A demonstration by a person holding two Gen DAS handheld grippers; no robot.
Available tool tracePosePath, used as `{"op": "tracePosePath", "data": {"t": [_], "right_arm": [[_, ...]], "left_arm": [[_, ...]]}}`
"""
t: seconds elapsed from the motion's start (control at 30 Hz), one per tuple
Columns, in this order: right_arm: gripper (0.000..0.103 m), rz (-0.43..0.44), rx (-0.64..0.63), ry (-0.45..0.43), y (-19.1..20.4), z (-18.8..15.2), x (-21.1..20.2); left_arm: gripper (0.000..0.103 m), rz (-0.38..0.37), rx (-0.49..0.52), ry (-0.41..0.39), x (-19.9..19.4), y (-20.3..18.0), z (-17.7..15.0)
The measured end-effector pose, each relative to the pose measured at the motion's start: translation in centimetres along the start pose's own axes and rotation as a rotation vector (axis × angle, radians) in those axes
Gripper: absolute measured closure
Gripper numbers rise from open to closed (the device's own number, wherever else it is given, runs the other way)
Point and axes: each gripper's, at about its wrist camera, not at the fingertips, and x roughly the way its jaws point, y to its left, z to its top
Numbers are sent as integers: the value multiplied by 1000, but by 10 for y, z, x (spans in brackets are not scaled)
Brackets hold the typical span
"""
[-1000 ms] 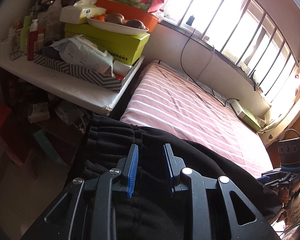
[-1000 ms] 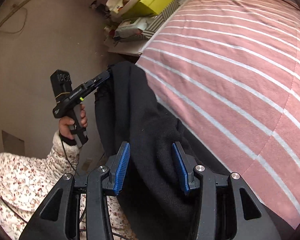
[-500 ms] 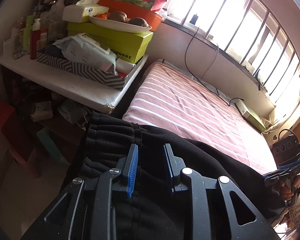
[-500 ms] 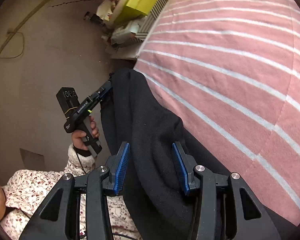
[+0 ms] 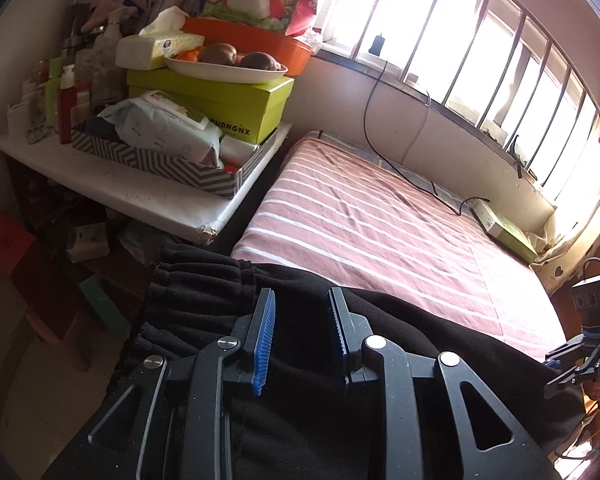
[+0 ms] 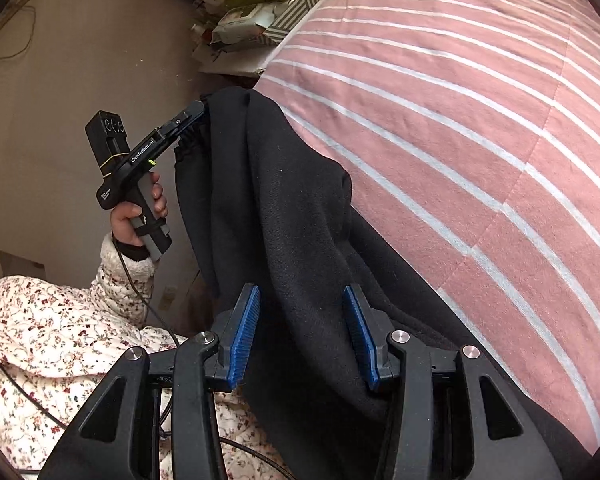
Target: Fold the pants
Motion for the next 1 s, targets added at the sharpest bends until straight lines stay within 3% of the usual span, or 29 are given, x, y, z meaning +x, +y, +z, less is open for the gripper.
{"op": "tracePosePath", "data": {"t": [0.1, 0.27, 0.37, 0.43, 0.57, 0.8, 0.93, 1.0], "right_arm": [[57, -4, -84, -5, 12, 0, 9], [57, -18, -111, -71, 24, 4, 15], [57, 11, -149, -59, 38, 0, 26], [57, -5, -173, -47, 41, -1, 37], [57, 47, -99, -71, 32, 4, 44], [57, -8, -129, -111, 39, 3, 33], [57, -79, -75, -213, 25, 4, 6], [57, -168, -46, -244, 18, 9, 5]], "left_arm": [[44, -31, 11, -1, 1, -10, 0], [44, -83, 52, 14, 5, -35, -1], [44, -125, 82, 19, 9, -53, -1], [44, -164, 101, 25, 14, -65, -1], [44, -283, 113, 49, 25, -94, 5], [44, -347, 245, 169, 46, -138, -13], [44, -333, 256, 231, 52, -132, -30], [44, -338, 244, 239, 51, -126, -34]]}}
